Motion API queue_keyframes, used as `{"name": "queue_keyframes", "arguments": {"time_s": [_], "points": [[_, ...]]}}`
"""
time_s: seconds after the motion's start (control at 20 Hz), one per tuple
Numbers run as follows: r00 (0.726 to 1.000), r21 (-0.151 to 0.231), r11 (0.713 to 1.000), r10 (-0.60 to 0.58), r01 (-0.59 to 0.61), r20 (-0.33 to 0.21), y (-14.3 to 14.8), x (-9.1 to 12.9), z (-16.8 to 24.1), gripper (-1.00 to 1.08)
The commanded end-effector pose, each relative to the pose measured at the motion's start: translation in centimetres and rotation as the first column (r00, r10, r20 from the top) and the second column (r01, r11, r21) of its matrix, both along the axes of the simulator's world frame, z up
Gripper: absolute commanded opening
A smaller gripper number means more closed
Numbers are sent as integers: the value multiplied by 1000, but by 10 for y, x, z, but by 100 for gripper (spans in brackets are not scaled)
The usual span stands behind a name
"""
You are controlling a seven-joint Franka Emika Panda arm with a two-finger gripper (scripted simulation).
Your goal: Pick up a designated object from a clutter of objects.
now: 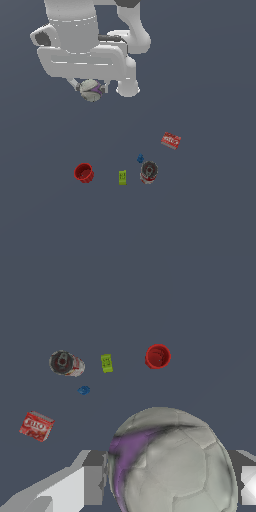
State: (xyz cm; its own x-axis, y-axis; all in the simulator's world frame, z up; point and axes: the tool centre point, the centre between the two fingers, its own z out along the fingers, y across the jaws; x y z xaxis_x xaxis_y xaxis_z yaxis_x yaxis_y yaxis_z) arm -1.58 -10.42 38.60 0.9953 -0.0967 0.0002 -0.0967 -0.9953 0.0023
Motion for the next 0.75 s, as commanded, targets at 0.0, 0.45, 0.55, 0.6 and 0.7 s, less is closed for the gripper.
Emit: {"name": "queue_keyframes", "arguments": {"time_s": [0.0, 0.45, 0.55, 0.6, 0.7], "points": [[1000, 0, 1000, 0, 0, 0, 8, -1, 20, -100], [1000, 2, 1000, 1, -1, 0, 23, 1, 62, -100], [1000, 2, 1000, 1, -1, 0, 24, 1, 65, -100], [1000, 2, 1000, 1, -1, 0, 25, 1, 66, -100], [1000, 2, 1000, 1, -1, 0, 25, 2, 67, -100]]}}
